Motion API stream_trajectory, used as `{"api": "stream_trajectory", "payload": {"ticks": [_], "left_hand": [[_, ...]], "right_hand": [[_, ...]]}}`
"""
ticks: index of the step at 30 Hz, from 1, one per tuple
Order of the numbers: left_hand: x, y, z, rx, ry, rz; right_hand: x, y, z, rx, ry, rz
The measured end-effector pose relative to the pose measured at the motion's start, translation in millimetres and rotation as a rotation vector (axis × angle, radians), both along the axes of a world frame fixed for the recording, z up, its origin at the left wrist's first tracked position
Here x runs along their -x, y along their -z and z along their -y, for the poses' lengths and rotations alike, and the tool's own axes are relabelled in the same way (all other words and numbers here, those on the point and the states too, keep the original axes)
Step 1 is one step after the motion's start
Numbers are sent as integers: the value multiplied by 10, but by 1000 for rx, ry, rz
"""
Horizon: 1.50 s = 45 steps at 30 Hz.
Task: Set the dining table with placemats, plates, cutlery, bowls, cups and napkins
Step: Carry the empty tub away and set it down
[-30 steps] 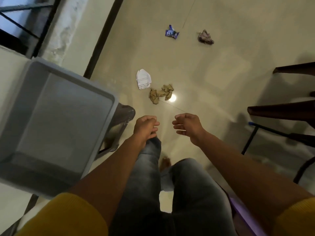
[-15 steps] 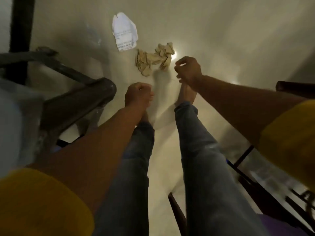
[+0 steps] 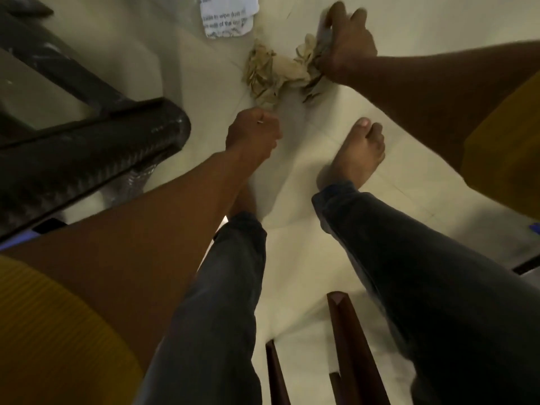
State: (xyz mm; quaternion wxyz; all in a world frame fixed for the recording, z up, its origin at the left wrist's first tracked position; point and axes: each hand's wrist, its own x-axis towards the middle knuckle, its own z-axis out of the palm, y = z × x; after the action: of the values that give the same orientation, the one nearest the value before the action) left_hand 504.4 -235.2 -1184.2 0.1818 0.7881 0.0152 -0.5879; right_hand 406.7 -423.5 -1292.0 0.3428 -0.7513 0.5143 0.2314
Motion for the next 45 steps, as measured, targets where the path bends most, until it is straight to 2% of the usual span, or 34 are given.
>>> {"api": "stream_trajectory", "payload": {"ticks": [5,10,13,15,19,20,22,24,25,28,32,34,36,38,41,43,45], "left_hand": [[-26,62,52,-51,-40,2],[-161,-128,101,-58,29,-54],[-220,-273,199,-86,2,-67],[-224,-370,250,-58,-55,-131],[-211,-542,367,-17,-240,-278],[-213,-572,386,-13,-312,-344],[-243,-612,383,15,-456,-592],[-262,-650,333,52,-557,-820],[-262,-671,306,65,-596,-861],[-264,-686,234,53,-664,-756],[-374,-414,19,-88,-746,-559],[-473,-274,-124,-130,-687,-445],[-556,-170,-247,-134,-640,-381],[-608,-115,-327,-133,-648,-376],[-666,-34,-436,-102,-691,-390],[-677,0,-475,-77,-713,-397],[-679,3,-498,-58,-744,-416]], "right_hand": [[76,-25,190,36,-21,1],[270,-360,554,43,258,52],[336,-691,657,-116,460,203],[361,-971,596,-285,499,309],[304,-1434,245,-582,547,398],[278,-1516,119,-624,542,415],[202,-1614,-134,-660,522,442],[118,-1650,-373,-649,481,464],[88,-1631,-481,-626,448,463],[-16,-1491,-712,-598,362,441],[-238,-1167,-757,-544,295,421],[-316,-949,-732,-396,180,393],[-361,-688,-720,-169,-57,296],[-400,-457,-725,17,-337,149],[-467,-168,-783,96,-599,74],[-486,-72,-781,108,-613,66],[-502,-21,-762,90,-536,76]]}}
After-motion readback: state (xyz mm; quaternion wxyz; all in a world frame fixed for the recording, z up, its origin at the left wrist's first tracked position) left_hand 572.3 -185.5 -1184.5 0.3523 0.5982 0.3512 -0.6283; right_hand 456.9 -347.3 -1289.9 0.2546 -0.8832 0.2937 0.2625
